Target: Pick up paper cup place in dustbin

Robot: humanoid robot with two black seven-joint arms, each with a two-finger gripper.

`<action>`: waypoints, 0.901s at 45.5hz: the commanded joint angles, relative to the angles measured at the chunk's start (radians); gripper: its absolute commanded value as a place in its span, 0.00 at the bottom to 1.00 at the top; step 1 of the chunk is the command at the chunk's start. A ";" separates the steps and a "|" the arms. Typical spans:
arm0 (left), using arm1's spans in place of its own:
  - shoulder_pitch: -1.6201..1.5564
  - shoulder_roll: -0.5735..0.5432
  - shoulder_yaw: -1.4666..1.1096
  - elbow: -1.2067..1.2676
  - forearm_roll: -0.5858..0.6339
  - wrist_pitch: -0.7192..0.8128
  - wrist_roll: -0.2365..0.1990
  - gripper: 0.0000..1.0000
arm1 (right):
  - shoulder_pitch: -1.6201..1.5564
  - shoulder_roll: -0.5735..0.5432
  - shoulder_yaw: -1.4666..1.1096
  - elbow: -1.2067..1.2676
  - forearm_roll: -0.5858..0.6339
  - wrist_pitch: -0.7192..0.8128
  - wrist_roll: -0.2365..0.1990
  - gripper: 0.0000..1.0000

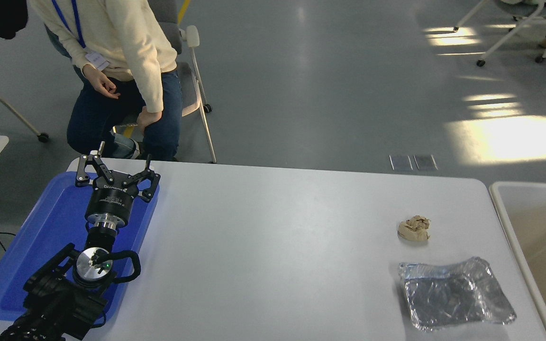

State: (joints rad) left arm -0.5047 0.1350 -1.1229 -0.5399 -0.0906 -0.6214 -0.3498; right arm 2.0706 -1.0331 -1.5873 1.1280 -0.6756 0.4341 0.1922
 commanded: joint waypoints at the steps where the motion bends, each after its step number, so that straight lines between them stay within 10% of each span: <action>1: 0.000 0.000 0.000 0.000 0.000 0.000 0.000 1.00 | -0.421 -0.010 0.315 -0.183 0.002 -0.078 -0.002 0.00; 41: -0.001 0.000 0.000 0.000 0.000 0.002 0.000 1.00 | -1.124 0.297 0.598 -0.592 0.321 -0.405 -0.008 0.00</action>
State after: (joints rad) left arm -0.5058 0.1350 -1.1229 -0.5400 -0.0904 -0.6214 -0.3497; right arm 1.1194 -0.8581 -1.0222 0.6392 -0.4771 0.1364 0.1839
